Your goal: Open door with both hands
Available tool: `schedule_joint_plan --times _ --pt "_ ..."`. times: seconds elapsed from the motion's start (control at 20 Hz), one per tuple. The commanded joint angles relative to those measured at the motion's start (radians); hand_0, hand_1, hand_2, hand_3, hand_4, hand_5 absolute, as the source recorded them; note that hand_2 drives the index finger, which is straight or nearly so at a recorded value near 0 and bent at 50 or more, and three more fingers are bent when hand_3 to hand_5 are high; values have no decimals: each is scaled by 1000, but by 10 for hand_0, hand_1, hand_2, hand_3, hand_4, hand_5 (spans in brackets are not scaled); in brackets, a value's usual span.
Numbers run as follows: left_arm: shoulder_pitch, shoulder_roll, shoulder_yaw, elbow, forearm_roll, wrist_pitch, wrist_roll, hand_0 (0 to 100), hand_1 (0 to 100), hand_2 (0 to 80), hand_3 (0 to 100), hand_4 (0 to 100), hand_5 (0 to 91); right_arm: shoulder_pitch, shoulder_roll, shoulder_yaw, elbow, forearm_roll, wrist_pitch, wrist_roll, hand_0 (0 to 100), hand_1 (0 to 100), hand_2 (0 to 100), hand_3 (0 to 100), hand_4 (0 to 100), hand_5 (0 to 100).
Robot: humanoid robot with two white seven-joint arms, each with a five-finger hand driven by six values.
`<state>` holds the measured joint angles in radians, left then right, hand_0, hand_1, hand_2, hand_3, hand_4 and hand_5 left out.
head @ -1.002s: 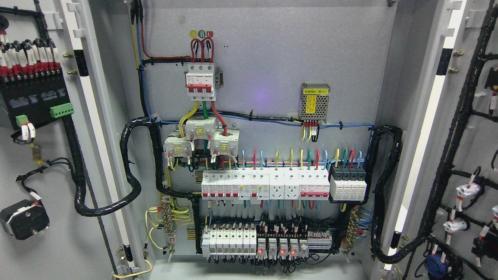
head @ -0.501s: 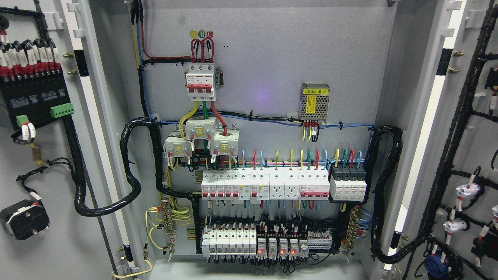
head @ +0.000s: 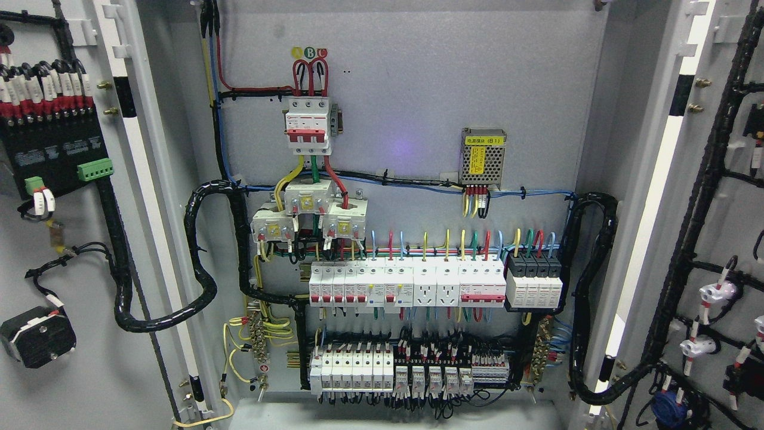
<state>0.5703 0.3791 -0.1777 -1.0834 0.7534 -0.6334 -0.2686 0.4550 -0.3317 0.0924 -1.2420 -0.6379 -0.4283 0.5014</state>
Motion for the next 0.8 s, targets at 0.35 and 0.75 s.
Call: schedule_joint_plan --times 0.35,0.75 --pt "-161 -135 -166 626 -5 4 -60 0 0 0 0 0 0 -157 120 29 702 170 5 -116 0 0 0 0 0 0" --pt "-259 -193 -244 867 -61 62 -60 0 0 0 0 0 0 -222 169 38 940 273 14 -169 0 0 0 0 0 0"
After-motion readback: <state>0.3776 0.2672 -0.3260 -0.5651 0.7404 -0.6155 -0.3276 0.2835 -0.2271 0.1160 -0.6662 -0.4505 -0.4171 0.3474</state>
